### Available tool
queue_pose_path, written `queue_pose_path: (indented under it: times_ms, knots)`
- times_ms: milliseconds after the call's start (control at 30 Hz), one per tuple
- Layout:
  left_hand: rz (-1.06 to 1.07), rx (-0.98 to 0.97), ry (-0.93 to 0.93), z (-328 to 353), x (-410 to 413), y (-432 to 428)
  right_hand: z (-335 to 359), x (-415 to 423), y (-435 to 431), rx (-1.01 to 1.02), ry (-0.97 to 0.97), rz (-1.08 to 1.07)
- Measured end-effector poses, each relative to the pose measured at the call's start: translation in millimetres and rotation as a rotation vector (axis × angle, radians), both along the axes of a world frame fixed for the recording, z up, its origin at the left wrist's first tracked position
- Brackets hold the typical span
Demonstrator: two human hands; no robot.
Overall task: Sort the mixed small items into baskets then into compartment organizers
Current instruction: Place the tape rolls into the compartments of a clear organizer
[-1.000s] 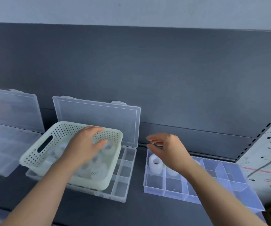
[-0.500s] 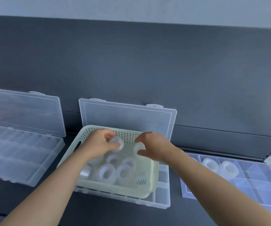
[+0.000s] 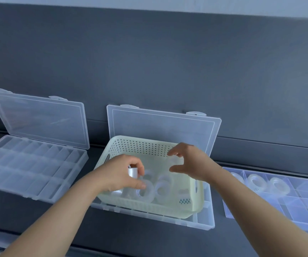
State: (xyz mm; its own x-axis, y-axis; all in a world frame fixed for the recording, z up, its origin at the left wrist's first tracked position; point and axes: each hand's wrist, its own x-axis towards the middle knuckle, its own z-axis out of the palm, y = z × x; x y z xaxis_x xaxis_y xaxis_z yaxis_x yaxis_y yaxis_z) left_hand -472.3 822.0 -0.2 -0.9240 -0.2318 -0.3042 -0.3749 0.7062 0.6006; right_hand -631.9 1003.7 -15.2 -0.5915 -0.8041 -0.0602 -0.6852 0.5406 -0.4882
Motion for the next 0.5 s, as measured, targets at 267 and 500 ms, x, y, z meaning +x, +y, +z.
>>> queue_pose_path:
  times_ms: [267,500]
  knots:
    - [0.013,-0.168,0.055,-4,-3,8,10,11,33,-0.359,-0.256,-0.126]
    - [0.176,-0.072,0.410,27,-39,76,21,2,106,-0.531,-0.327,-0.312]
